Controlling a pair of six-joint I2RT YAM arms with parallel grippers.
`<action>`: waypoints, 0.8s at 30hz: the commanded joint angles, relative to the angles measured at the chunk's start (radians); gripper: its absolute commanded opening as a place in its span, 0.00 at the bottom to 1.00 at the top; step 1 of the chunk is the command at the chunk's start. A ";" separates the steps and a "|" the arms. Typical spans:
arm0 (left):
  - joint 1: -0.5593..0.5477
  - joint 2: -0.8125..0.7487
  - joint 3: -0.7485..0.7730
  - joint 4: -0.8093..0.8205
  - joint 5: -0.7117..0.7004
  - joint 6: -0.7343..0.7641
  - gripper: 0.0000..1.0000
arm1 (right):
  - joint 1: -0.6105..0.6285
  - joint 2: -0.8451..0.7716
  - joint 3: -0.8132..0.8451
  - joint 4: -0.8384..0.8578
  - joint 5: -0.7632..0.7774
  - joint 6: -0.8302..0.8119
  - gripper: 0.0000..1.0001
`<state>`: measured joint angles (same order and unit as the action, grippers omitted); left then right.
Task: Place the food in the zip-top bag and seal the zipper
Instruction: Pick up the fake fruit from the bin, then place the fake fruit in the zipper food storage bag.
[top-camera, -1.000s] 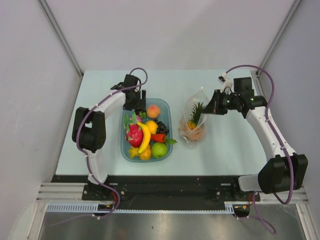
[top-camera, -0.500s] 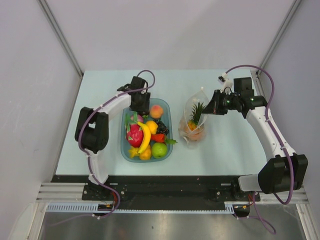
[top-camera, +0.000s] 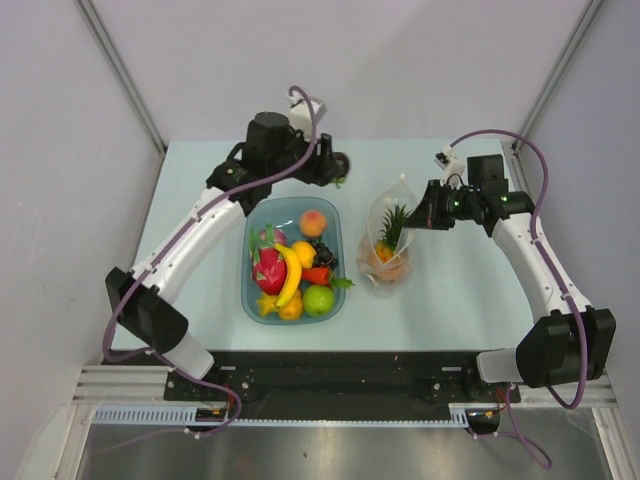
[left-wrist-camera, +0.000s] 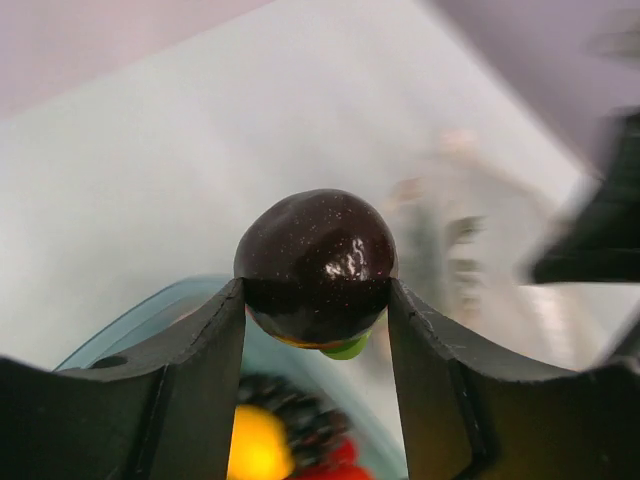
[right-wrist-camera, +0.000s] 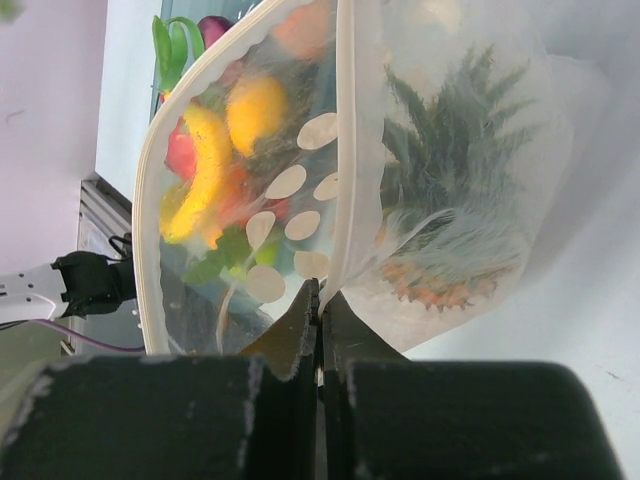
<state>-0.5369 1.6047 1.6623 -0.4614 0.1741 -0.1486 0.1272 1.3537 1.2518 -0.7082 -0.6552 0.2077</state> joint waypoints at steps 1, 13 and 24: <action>-0.151 -0.016 0.062 0.099 0.162 -0.014 0.45 | 0.003 -0.019 0.028 0.007 -0.026 -0.011 0.00; -0.318 0.172 0.163 0.040 0.019 0.047 0.59 | -0.014 -0.038 0.023 0.006 -0.060 0.007 0.00; -0.140 0.076 0.121 0.055 0.016 -0.038 0.99 | -0.060 -0.004 0.023 0.007 -0.113 0.016 0.00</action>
<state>-0.7975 1.8282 1.8385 -0.4652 0.1616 -0.1207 0.0841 1.3510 1.2510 -0.7216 -0.7235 0.2165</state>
